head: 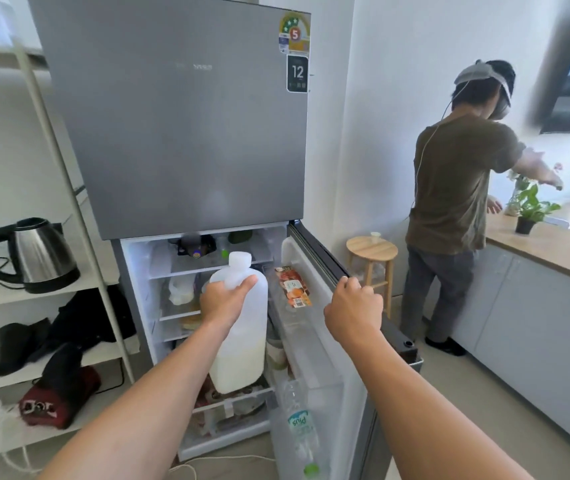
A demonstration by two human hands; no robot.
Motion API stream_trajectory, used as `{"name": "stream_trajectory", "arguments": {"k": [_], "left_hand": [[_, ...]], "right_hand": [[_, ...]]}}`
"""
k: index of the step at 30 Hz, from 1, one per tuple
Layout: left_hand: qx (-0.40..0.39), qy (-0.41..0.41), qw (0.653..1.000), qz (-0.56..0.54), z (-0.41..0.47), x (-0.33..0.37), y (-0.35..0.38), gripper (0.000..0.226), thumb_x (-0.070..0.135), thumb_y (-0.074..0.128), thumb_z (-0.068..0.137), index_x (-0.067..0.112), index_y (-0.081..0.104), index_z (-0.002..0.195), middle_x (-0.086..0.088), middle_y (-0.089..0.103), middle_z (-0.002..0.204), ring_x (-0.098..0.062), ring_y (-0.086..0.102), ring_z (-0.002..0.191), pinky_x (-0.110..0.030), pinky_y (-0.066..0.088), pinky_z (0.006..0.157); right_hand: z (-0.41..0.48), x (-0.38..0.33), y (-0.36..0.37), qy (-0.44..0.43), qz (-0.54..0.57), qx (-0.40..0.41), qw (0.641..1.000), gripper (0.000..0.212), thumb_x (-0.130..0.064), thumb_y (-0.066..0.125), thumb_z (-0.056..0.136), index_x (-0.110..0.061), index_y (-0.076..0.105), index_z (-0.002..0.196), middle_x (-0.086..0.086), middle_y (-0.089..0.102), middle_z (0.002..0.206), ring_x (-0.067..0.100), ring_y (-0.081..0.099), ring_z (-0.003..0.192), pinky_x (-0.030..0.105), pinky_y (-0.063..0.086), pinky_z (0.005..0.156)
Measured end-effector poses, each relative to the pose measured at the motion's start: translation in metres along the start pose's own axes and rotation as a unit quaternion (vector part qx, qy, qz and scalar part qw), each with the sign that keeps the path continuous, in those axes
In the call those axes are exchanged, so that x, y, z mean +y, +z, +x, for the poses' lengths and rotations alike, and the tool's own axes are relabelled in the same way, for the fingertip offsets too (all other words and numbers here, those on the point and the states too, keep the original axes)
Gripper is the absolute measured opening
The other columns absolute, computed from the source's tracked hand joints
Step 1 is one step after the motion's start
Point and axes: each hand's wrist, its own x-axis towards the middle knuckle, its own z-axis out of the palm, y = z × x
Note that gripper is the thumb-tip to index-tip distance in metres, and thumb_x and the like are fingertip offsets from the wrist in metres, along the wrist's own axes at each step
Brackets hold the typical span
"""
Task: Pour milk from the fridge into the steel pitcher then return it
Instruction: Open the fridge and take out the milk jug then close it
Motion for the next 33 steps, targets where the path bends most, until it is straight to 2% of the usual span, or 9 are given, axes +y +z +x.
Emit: {"name": "stream_trajectory", "arguments": {"k": [3, 6, 10, 13, 16, 21, 26, 30, 33], "left_hand": [[0.018, -0.005, 1.0, -0.003, 0.007, -0.001, -0.021, 0.034, 0.045, 0.077, 0.081, 0.017, 0.061, 0.07, -0.004, 0.063, 0.078, -0.031, 0.062, 0.081, -0.034, 0.047, 0.068], [0.03, 0.005, 1.0, -0.003, 0.013, 0.002, -0.038, 0.032, 0.043, 0.077, 0.082, 0.02, 0.057, 0.073, -0.001, 0.06, 0.082, -0.029, 0.06, 0.085, -0.036, 0.051, 0.075], [0.062, -0.014, 0.998, -0.01, 0.027, 0.004, -0.068, 0.041, 0.051, 0.076, 0.08, 0.016, 0.055, 0.076, -0.002, 0.058, 0.077, -0.024, 0.056, 0.072, -0.031, 0.045, 0.064], [0.082, -0.027, 0.996, -0.028, 0.045, 0.004, -0.094, 0.055, 0.059, 0.077, 0.074, 0.009, 0.065, 0.093, -0.008, 0.062, 0.083, -0.025, 0.057, 0.071, -0.03, 0.044, 0.061], [0.098, -0.027, 0.994, -0.027, 0.059, 0.007, -0.116, 0.067, 0.062, 0.077, 0.072, 0.008, 0.064, 0.108, -0.01, 0.065, 0.095, -0.026, 0.058, 0.078, -0.028, 0.04, 0.057], [0.127, -0.033, 0.991, -0.034, 0.081, 0.005, -0.16, 0.067, 0.058, 0.079, 0.071, 0.005, 0.064, 0.11, -0.009, 0.062, 0.091, -0.029, 0.059, 0.08, -0.029, 0.039, 0.059], [0.139, -0.05, 0.988, -0.055, 0.106, -0.011, -0.207, 0.062, 0.053, 0.083, 0.068, 0.003, 0.066, 0.101, -0.002, 0.053, 0.075, -0.019, 0.047, 0.061, -0.027, 0.037, 0.055], [0.154, -0.048, 0.985, -0.06, 0.125, -0.023, -0.231, 0.048, 0.047, 0.084, 0.072, 0.009, 0.065, 0.094, 0.0, 0.053, 0.073, -0.016, 0.047, 0.058, -0.026, 0.037, 0.053], [0.165, -0.048, 0.983, -0.056, 0.141, -0.026, -0.246, 0.038, 0.043, 0.083, 0.075, 0.014, 0.058, 0.077, 0.001, 0.05, 0.066, -0.017, 0.045, 0.057, -0.026, 0.035, 0.053]], "right_hand": [[0.005, -0.013, -0.012, -0.053, 0.004, 0.012, 0.998, 0.033, -0.026, 0.044, 0.097, -0.012, 0.057, 0.124, 0.007, 0.054, 0.119, 0.027, 0.061, 0.103, 0.032, 0.05, 0.074], [0.009, -0.025, -0.024, -0.098, 0.034, 0.021, 0.994, 0.029, -0.023, 0.043, 0.098, -0.013, 0.061, 0.119, 0.006, 0.057, 0.118, 0.026, 0.062, 0.105, 0.032, 0.046, 0.072], [0.01, -0.041, -0.03, -0.141, 0.128, 0.017, 0.982, 0.028, -0.026, 0.044, 0.099, -0.009, 0.061, 0.113, 0.008, 0.055, 0.116, 0.028, 0.061, 0.099, 0.032, 0.041, 0.07], [0.016, -0.054, -0.028, -0.204, 0.145, 0.02, 0.968, 0.029, -0.03, 0.046, 0.1, -0.011, 0.064, 0.113, 0.008, 0.054, 0.114, 0.026, 0.062, 0.094, 0.031, 0.044, 0.07], [0.024, -0.072, -0.024, -0.218, 0.209, 0.016, 0.953, 0.034, -0.034, 0.042, 0.1, -0.011, 0.065, 0.111, 0.006, 0.054, 0.11, 0.025, 0.062, 0.091, 0.031, 0.048, 0.075], [0.031, -0.118, -0.018, -0.249, 0.258, 0.003, 0.934, 0.035, -0.039, 0.038, 0.102, -0.019, 0.057, 0.123, 0.0, 0.051, 0.109, 0.02, 0.057, 0.087, 0.027, 0.045, 0.073], [0.041, -0.165, -0.012, -0.275, 0.272, 0.006, 0.922, 0.05, -0.044, 0.032, 0.102, -0.019, 0.041, 0.145, 0.002, 0.056, 0.135, 0.022, 0.057, 0.119, 0.034, 0.049, 0.095], [0.047, -0.206, -0.01, -0.299, 0.24, -0.019, 0.923, 0.063, -0.051, 0.033, 0.099, -0.018, 0.022, 0.152, 0.005, 0.065, 0.118, 0.027, 0.061, 0.108, 0.039, 0.052, 0.089], [0.058, -0.238, -0.01, -0.317, 0.214, -0.011, 0.924, 0.069, -0.053, 0.037, 0.097, -0.016, 0.02, 0.153, 0.006, 0.063, 0.121, 0.03, 0.058, 0.111, 0.04, 0.049, 0.091]]}}
